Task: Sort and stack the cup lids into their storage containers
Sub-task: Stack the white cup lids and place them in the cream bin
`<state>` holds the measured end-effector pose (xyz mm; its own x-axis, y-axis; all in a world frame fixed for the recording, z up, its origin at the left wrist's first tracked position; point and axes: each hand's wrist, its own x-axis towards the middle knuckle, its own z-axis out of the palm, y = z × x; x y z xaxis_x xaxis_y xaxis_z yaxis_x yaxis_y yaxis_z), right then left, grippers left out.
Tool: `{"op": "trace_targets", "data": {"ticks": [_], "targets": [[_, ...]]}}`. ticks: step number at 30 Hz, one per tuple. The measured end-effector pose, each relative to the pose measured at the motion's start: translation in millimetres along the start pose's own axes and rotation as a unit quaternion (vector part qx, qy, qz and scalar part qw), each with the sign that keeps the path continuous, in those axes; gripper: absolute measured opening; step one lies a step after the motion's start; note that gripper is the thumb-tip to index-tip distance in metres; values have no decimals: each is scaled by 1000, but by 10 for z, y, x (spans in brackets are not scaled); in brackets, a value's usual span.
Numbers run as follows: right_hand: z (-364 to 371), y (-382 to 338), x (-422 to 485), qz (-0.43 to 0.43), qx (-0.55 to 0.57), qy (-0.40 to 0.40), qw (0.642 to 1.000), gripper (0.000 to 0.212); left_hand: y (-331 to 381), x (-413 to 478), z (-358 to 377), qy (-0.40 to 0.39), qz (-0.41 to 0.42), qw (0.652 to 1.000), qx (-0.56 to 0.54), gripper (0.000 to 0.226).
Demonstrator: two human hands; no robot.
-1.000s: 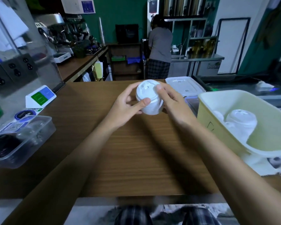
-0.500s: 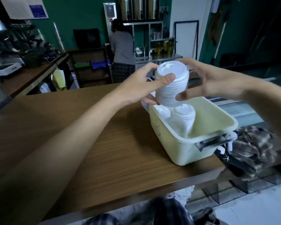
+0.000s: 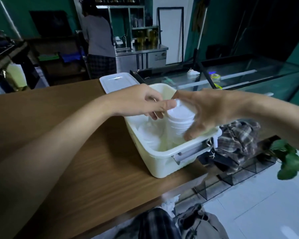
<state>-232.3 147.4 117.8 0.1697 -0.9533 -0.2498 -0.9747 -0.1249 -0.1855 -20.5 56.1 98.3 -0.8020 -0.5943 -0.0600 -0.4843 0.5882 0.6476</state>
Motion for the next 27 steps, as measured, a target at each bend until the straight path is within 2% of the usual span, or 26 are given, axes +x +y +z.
{"op": "trace_targets", "data": {"ticks": [3,5,6,8,9,10,14,19,23,27], "targets": [[53,65,187,-28,-84,4,996,89,-42,16,-5,-41,-13,997,67,57],[110,163,293,-26,-94,-6,995,80,-60,28,-11,-51,-32,995,85,57],[156,205,332,-25,-80,-12,996,73,-74,35,-18,-55,-37,993,95,52],[253,268,413,-29,-85,-17,996,61,-112,67,-26,-56,-25,991,122,29],[302,269,456,-24,-98,-24,995,62,-126,72,-27,-56,-18,989,136,18],[347,260,488,-18,-107,-29,994,65,-138,78,-28,-57,-17,987,148,18],[416,209,560,1,-81,-59,995,77,-183,73,-53,-57,-25,984,166,29],[410,69,451,61,-60,-79,993,82,-254,77,-36,-51,-18,987,154,32],[425,17,433,80,-62,-75,992,100,-254,59,-16,-46,-18,987,154,31],[364,21,429,78,-43,-79,993,91,-252,52,-19,-44,-14,987,152,35]]}}
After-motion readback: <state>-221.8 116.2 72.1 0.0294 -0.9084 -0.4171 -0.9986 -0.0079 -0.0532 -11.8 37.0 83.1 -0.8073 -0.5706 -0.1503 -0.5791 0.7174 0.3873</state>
